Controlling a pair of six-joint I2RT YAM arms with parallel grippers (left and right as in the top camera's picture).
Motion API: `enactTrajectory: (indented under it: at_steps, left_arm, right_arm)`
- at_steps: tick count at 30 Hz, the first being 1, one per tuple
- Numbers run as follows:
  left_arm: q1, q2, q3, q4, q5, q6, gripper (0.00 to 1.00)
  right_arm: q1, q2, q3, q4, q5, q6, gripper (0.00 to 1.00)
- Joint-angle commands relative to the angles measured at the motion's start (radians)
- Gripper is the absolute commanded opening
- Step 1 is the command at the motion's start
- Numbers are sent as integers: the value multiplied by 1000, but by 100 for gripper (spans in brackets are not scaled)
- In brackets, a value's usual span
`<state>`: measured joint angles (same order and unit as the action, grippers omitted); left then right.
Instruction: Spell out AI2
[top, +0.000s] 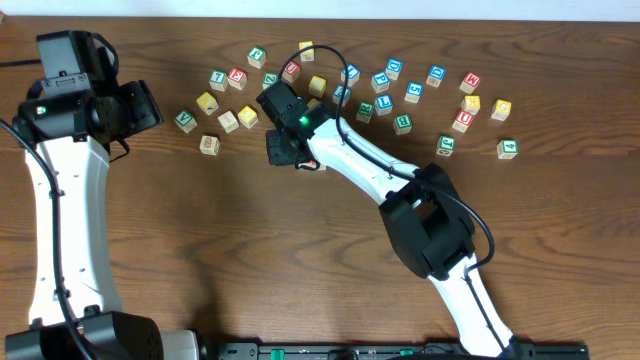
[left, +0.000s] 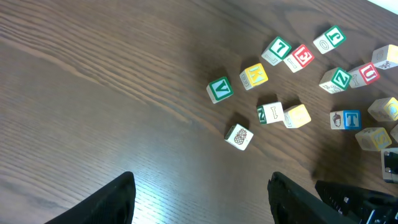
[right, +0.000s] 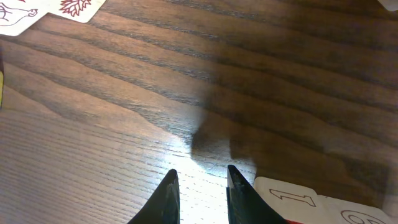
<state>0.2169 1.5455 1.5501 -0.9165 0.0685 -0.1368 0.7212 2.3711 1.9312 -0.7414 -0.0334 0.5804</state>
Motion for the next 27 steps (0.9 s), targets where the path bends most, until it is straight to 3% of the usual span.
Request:
enactTrajectory:
  at_steps: [1, 14, 22, 25, 27]
  left_arm:
    - [0, 3, 9, -3, -8, 5, 67]
    - [0, 3, 9, -2, -9, 5, 67]
    - [0, 3, 9, -2, -9, 6, 67]
    - [0, 3, 9, 2, -9, 6, 68]
    - [0, 3, 9, 3, -9, 6, 68]
  right_arm:
    - [-8, 12, 11, -3, 5, 18, 20]
    - [-74, -80, 163, -143, -105, -138, 25]
    - [-130, -139, 161, -405, -115, -255, 17]
    - [-130, -134, 139, -479, -115, -292, 3]
    - [-126, -132, 106, -510, -101, -294, 1]
